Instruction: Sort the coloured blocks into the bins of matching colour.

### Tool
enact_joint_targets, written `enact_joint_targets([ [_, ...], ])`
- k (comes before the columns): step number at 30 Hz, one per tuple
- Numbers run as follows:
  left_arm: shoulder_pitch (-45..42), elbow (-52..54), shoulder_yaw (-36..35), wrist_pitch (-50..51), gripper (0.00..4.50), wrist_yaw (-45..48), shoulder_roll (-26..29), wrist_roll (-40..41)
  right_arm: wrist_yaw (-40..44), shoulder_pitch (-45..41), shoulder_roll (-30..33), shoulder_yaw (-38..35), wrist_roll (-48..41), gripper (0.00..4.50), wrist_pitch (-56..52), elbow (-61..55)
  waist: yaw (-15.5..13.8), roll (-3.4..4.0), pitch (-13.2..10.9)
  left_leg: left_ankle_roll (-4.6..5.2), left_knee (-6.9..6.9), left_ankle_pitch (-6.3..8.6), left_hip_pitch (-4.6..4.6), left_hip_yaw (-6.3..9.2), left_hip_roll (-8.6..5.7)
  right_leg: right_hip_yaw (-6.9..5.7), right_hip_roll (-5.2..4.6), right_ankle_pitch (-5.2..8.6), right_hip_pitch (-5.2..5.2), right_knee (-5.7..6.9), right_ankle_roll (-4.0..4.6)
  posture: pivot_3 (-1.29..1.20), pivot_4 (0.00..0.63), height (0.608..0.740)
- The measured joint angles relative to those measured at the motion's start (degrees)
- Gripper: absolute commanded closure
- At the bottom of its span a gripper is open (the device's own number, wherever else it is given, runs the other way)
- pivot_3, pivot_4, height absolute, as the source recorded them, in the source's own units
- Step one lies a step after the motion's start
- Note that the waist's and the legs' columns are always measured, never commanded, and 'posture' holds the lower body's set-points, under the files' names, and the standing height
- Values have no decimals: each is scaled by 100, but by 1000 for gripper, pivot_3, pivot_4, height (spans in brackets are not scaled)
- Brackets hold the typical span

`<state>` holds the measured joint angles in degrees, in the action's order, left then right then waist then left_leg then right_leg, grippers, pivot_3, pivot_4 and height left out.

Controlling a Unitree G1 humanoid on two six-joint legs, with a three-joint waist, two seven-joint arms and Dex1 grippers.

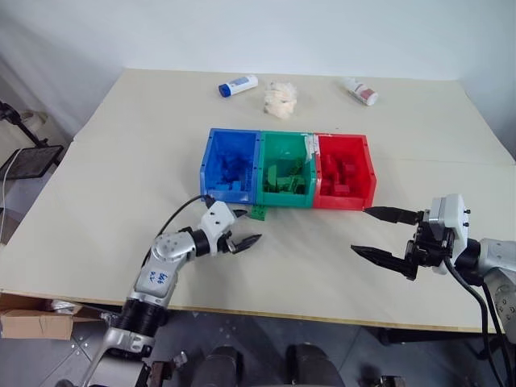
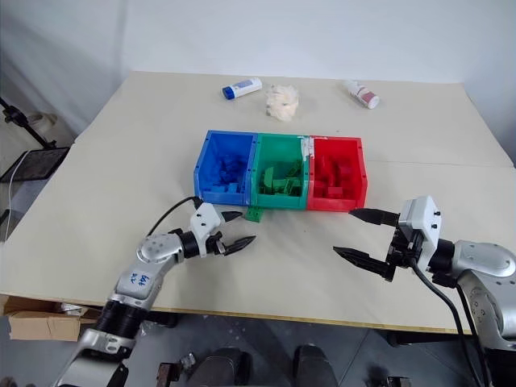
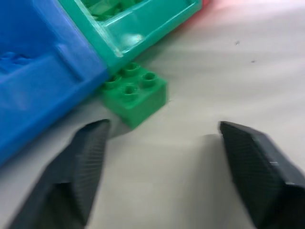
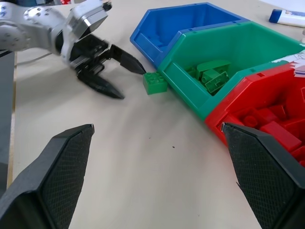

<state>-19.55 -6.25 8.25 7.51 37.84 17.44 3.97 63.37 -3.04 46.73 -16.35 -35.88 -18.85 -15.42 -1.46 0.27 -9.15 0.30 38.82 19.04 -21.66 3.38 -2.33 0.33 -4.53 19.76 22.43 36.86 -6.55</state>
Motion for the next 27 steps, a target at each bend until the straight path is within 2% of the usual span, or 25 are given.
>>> enact_joint_targets([
  [10,223,327,153,110,16,-1224,-554,-526,26,-19,3,0,-1,0,-5,1,-19,-1,0,0,2,0,0,0,-2,0,0,0,-2,-1,0,0,150,740],
  [25,-312,-388,352,-213,16,-1310,-767,-650,64,-51,35,-1,-1,0,-16,4,-107,-1,0,0,10,0,1,0,-4,-2,-1,0,-7,-2,0,0,150,740],
  [27,-346,-436,360,-238,423,-1275,-783,-644,60,-46,35,-1,-1,0,-16,4,-131,-1,0,0,9,0,1,0,-4,-2,-1,0,-6,-2,0,0,150,740],
])
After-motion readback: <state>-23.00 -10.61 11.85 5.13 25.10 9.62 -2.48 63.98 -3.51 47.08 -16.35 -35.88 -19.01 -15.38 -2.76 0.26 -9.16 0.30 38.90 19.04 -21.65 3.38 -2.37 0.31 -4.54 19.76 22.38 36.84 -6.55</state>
